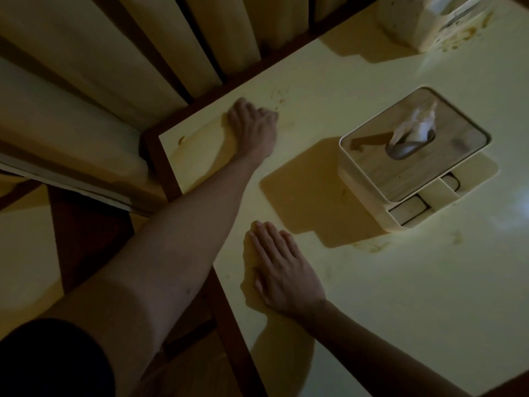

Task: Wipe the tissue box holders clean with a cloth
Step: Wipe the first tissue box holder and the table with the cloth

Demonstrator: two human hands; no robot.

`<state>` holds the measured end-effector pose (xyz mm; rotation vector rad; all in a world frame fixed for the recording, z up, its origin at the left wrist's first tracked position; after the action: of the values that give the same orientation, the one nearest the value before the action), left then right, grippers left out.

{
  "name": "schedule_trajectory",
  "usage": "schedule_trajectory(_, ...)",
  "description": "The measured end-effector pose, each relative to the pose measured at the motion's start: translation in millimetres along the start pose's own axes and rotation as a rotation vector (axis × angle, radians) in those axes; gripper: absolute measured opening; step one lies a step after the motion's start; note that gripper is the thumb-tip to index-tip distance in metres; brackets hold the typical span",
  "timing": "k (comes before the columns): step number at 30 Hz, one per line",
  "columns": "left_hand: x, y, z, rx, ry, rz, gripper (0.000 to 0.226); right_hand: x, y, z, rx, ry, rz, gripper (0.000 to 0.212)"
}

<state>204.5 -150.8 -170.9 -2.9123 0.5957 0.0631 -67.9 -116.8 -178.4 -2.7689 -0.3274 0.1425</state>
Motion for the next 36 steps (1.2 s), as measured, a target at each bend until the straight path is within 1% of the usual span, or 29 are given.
schedule_trajectory(3, 36.9, 57.3, -4.6, -0.103, -0.03, 0.072, 0.049, 0.0, -0.8, 0.3, 0.016, 0.015, -0.002, 0.069)
schedule_trajectory(5, 49.4, 86.4, -15.3, -0.121, -0.015, 0.147, 0.044, -0.4, -1.4, 1.7, 0.02, 0.012, -0.003, 0.069)
schedule_trajectory(7, 52.4, 99.3, -22.5, -0.09, 0.017, 0.236, 0.041, 0.0, -1.5, 2.2, 0.021, 0.012, -0.001, 0.069)
schedule_trajectory(9, 52.2, 90.6, -22.5, -0.085, 0.043, 0.255, 0.044, -0.1, -0.8, 1.7, 0.017, 0.012, 0.0, 0.069)
schedule_trajectory(11, 55.4, 63.3, -11.9, -0.092, 0.057, 0.178, 0.044, -0.2, -0.4, 0.7, -0.004, 0.011, -0.005, 0.07)
schedule_trajectory(14, 43.1, -6.1, 4.4, -0.092, 0.038, -0.039, 0.038, -1.1, -1.4, -0.8, -0.01, 0.002, -0.009, 0.072)
schedule_trajectory(18, -18.6, -106.9, 22.3, -0.031, 0.015, -0.209, 0.037, -1.3, -1.0, -2.4, -0.01, 0.001, 0.006, 0.072)
schedule_trajectory(20, -56.2, -157.7, 30.4, -0.084, 0.013, -0.363, 0.031, -2.2, -0.5, -2.0, 0.001, -0.002, 0.009, 0.071)
schedule_trajectory(22, -83.5, -189.9, 33.2, -0.093, -0.002, -0.511, 0.036, -1.6, -0.7, -1.5, 0.009, -0.003, 0.005, 0.071)
schedule_trajectory(23, -88.8, -194.0, 32.7, -0.078, 0.005, -0.526, 0.04, -1.3, -0.8, -1.6, 0.013, -0.002, 0.006, 0.071)
schedule_trajectory(27, -81.0, -185.5, 28.1, -0.073, 0.032, -0.51, 0.044, -1.0, -0.7, -1.8, 0.017, 0.011, 0.007, 0.071)
schedule_trajectory(29, -69.9, -175.2, 19.1, -0.118, 0.083, -0.475, 0.046, -1.2, -0.3, -1.2, 0.024, 0.018, 0.005, 0.07)
schedule_trajectory(31, -47.0, -152.6, 7.6, -0.138, 0.126, -0.34, 0.042, -0.9, -0.6, -0.7, 0.032, 0.018, 0.003, 0.07)
schedule_trajectory(33, -12.0, -116.9, 3.7, -0.056, 0.098, -0.143, 0.031, -0.3, -0.3, -0.5, 0.037, 0.015, 0.001, 0.07)
schedule_trajectory(36, 37.1, -50.8, -5.7, 0.017, 0.071, 0.055, 0.034, -0.1, 0.2, -0.4, 0.032, 0.013, 0.002, 0.07)
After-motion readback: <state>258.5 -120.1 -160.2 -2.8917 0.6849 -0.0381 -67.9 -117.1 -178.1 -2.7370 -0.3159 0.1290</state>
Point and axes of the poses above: each hand's wrist, its own x-axis towards the middle knuckle, its own z-axis out of the palm, y = z × x, the point moved 9 cm from there along x, towards the middle knuckle, and after that the axes turned 4 degrees about z, right-handed, at the moved point
